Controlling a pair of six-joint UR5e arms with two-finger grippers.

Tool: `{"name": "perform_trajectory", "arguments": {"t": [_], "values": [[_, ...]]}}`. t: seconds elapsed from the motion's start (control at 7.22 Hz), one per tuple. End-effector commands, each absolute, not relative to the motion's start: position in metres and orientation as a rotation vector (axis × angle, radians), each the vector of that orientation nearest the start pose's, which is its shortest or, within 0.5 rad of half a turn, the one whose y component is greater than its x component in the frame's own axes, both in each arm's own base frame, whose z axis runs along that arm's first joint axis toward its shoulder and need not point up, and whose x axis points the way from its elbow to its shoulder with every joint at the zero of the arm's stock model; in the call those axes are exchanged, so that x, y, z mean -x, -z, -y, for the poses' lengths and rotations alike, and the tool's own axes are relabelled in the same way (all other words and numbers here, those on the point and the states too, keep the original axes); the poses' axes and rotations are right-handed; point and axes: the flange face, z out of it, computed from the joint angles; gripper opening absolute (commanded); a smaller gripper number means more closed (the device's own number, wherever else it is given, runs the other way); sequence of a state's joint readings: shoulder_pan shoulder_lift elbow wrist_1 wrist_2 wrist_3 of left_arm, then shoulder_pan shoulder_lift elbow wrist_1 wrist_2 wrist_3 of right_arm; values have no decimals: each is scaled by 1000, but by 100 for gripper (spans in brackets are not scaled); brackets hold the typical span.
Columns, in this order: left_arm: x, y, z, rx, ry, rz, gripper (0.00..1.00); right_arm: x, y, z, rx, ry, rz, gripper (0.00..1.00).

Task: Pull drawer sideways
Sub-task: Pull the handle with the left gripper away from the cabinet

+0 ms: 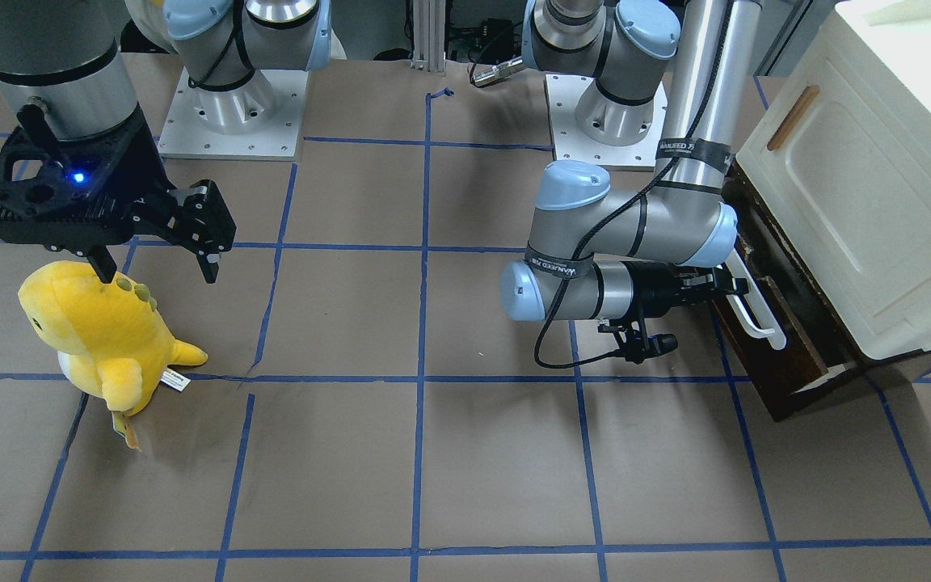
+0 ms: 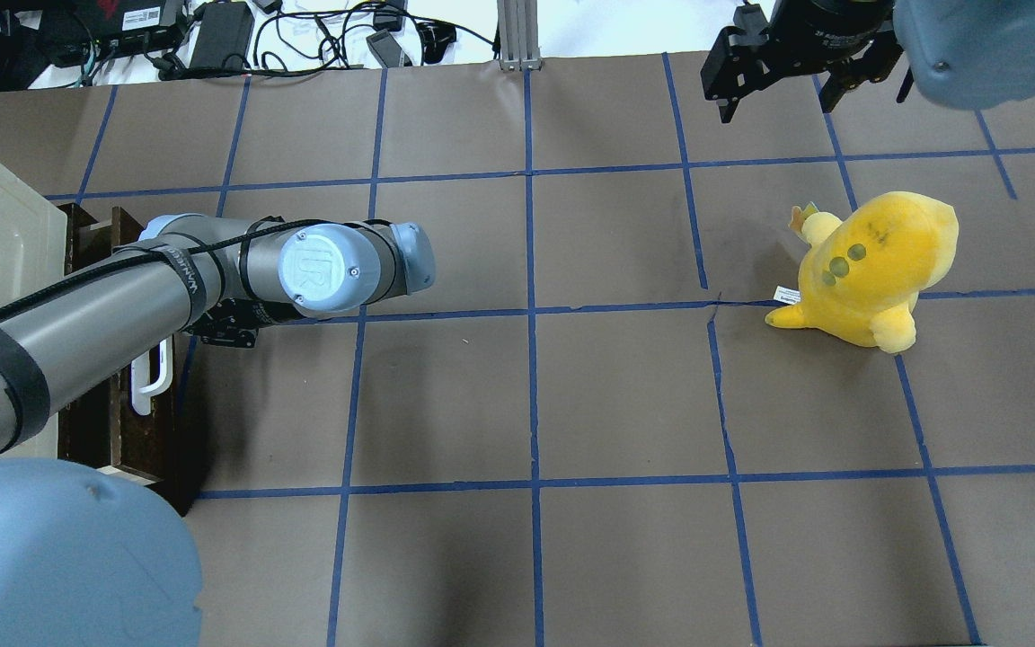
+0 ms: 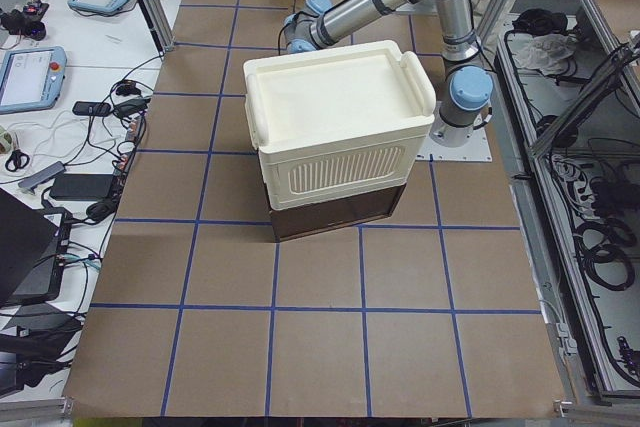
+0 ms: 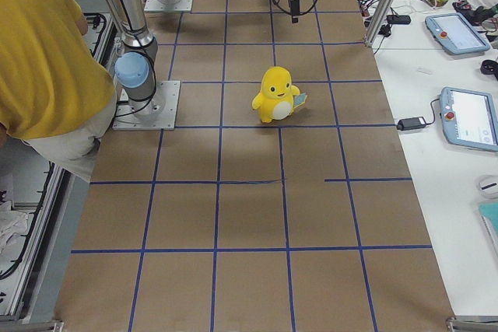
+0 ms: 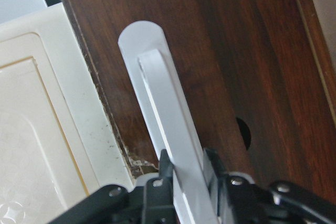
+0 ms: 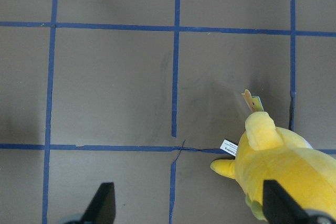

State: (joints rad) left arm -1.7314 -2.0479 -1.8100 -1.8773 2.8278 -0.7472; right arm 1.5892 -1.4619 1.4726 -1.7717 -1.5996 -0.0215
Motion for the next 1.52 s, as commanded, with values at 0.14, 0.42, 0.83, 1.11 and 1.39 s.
{"name": "perform_trajectory", "arguments": {"t": [0.14,0.42,0.83,1.11,1.39], "values": [[137,-182,502,-191,-272,-1731,22,-141,-502,553,59,301,-3156,100],[147,-183,499,-207,-261,-1729,22,-141,-502,552,59,299,-3156,100],[157,-182,496,-232,-249,-1724,22,-141,-502,553,59,301,-3156,100],[169,-182,493,-257,-236,-1721,22,-141,-502,553,59,301,-3156,100],[173,-182,491,-264,-230,-1720,22,-141,-502,553,59,301,-3156,100]]}}
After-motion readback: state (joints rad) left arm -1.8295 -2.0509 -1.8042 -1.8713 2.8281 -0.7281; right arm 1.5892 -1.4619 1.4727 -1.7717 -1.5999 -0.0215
